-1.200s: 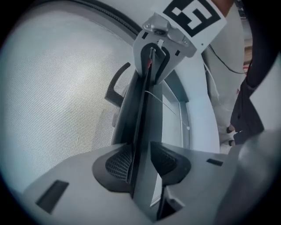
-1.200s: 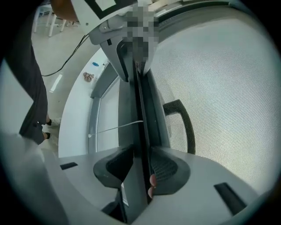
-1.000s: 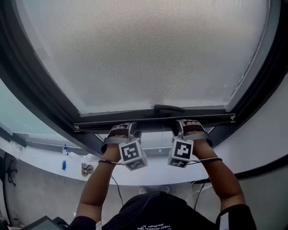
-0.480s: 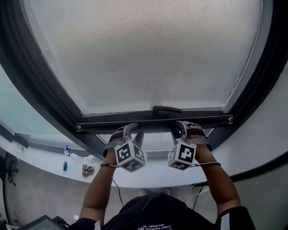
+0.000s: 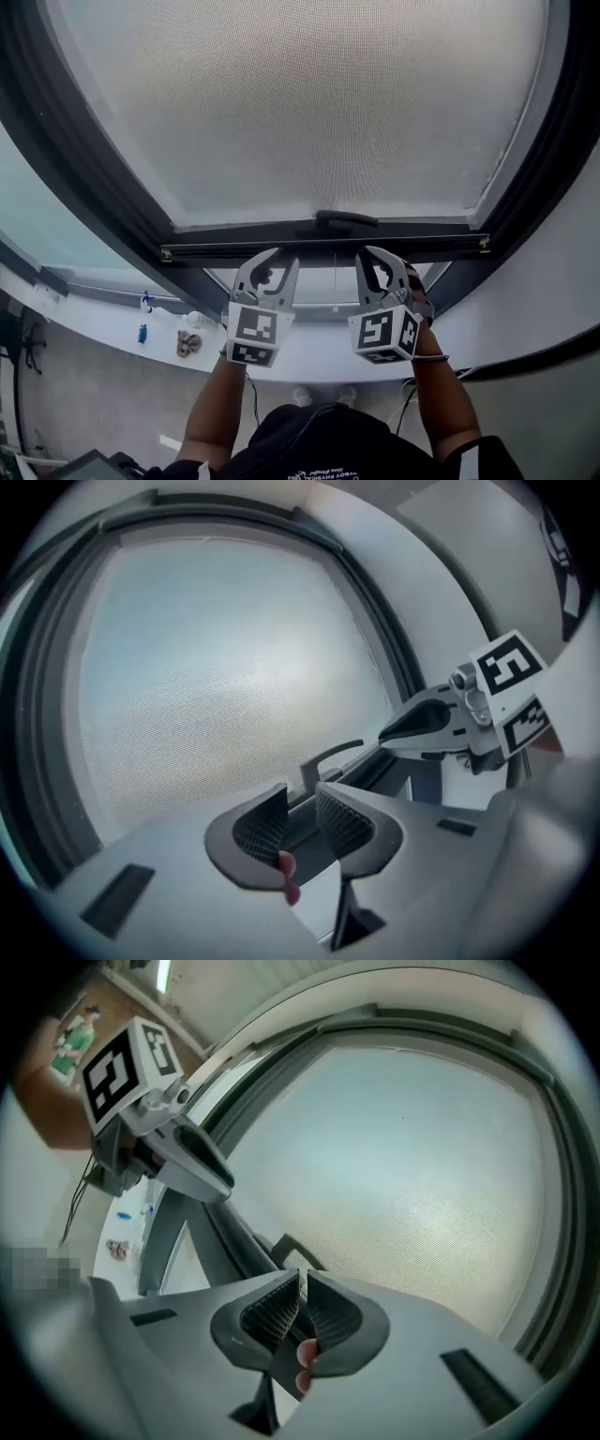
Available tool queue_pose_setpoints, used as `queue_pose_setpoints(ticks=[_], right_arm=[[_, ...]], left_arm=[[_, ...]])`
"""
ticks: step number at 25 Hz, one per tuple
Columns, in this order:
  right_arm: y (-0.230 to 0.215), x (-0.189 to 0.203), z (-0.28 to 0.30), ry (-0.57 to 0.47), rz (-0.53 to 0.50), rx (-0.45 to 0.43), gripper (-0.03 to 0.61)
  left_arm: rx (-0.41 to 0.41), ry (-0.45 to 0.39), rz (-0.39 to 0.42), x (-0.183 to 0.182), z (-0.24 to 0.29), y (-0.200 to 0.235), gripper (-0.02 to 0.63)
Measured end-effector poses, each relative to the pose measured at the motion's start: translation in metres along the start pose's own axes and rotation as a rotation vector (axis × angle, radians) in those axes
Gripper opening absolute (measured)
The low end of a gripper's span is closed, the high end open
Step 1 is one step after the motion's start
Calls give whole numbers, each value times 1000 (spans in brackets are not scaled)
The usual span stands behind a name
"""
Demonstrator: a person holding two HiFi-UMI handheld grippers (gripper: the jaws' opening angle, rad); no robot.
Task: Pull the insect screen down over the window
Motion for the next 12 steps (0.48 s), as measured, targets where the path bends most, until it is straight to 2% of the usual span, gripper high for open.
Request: queue_pose_setpoints(ticks=[4,8,12], right_arm=[[-3,-5,-9,-87,161,42,5],[4,-1,-19,-147,214,39,5],[13,-1,-31,-190,262,60,5]], left_arm=[[-66,-7,-84,5,-12,-8,8],[-124,-22,-97,7,-19,-19,3],[-163,-55,-149,10,-33,-26,3]])
Point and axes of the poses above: the fingertips, and each gripper's own axes: z forward along the fingers, y to its left, x out of its underside, the point moved 8 cm from there along -z, backward along the fingers, and after that the axes turned 2 degrees about -x, right-handed, at the moved point
